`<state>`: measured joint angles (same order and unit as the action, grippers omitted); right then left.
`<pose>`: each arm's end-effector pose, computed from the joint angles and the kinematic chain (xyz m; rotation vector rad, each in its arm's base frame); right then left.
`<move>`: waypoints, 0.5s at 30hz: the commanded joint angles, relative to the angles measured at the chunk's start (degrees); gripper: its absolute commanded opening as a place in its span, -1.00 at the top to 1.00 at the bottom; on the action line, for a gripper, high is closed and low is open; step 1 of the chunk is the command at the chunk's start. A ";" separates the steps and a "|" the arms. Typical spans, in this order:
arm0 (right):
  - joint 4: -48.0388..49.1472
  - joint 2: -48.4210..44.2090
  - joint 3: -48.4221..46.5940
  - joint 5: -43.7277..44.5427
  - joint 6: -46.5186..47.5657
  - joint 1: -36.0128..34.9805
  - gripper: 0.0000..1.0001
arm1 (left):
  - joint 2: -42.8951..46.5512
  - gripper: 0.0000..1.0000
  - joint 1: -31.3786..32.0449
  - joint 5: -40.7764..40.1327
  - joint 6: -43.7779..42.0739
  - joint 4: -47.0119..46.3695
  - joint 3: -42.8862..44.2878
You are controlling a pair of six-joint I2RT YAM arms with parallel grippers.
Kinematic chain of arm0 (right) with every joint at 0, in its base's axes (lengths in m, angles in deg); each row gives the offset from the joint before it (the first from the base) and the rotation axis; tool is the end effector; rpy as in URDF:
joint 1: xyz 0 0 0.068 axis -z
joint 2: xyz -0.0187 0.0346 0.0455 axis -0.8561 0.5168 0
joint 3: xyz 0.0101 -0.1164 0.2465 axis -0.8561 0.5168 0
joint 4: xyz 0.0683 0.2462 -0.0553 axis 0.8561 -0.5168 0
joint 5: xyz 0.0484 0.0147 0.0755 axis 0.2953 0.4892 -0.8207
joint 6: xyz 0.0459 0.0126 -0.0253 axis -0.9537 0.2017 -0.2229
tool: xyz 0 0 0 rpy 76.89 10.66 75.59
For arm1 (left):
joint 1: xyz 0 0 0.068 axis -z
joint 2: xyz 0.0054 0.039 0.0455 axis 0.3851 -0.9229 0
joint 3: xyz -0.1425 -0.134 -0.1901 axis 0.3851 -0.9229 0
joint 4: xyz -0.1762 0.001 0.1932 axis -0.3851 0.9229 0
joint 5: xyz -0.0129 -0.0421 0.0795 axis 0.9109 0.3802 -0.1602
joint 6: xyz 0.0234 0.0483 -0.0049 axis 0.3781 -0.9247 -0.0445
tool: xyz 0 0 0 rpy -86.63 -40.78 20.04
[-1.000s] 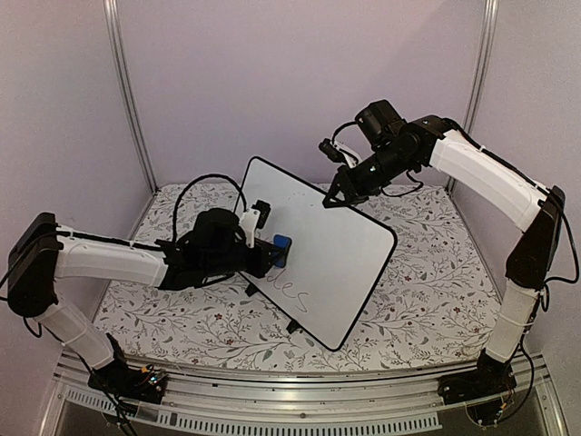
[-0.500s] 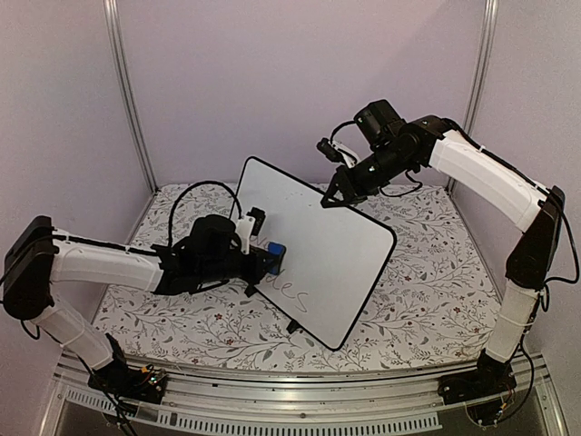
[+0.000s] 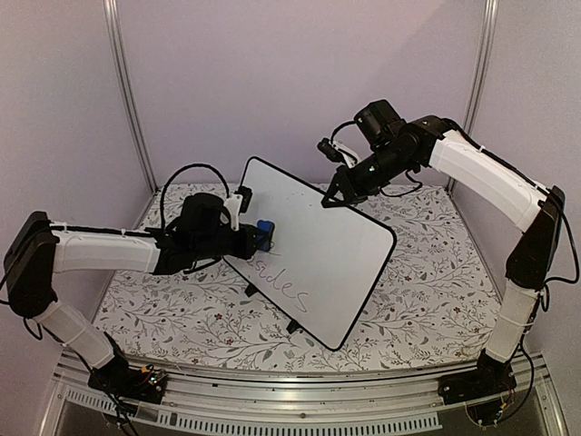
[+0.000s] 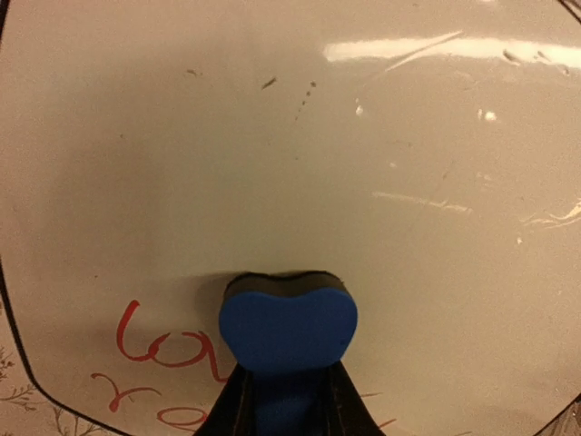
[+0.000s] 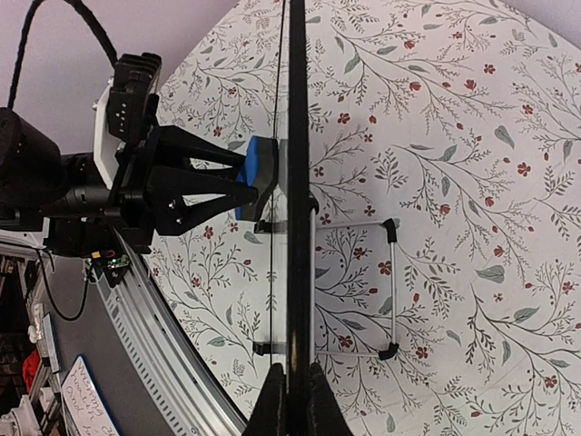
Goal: Erase the whiteboard
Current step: Erase the whiteboard from the whiteboard stand.
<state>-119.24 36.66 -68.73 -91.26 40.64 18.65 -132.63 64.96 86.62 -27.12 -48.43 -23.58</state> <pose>0.2916 0.2658 0.3671 -0.9408 2.3976 0.8498 0.2430 -0.2205 0.2159 0.3470 2.0859 -0.6862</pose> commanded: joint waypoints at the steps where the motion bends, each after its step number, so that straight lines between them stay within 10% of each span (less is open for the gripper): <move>1: -2.60 -0.78 1.27 -3.19 4.61 -2.84 1.00 | -2.39 1.00 -0.82 2.15 -1.97 -0.54 4.77; 15: -2.52 -1.19 1.73 -3.11 4.53 -2.84 1.00 | -0.68 1.00 -0.79 2.38 0.32 -2.19 -1.34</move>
<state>-119.39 36.55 -68.64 -91.00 40.20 18.68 -133.68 64.56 88.33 -27.69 -50.16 -21.22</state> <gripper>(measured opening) 0.032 0.183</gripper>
